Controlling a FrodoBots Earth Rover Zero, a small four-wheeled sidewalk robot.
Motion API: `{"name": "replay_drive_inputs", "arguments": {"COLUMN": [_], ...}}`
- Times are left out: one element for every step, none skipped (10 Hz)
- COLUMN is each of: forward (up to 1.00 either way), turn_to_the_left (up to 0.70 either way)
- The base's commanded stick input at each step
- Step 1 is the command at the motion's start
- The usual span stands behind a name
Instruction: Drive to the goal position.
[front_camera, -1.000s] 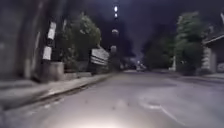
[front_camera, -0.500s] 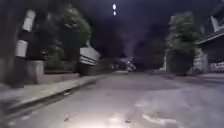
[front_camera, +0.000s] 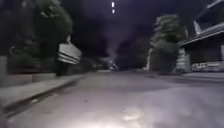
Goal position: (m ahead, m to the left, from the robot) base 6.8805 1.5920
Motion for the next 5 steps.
{"name": "replay_drive_inputs", "arguments": {"forward": [1.00, 1.00, 1.00, 1.00, 1.00], "turn_to_the_left": [0.00, 0.00, 0.00, 0.00, 0.00]}}
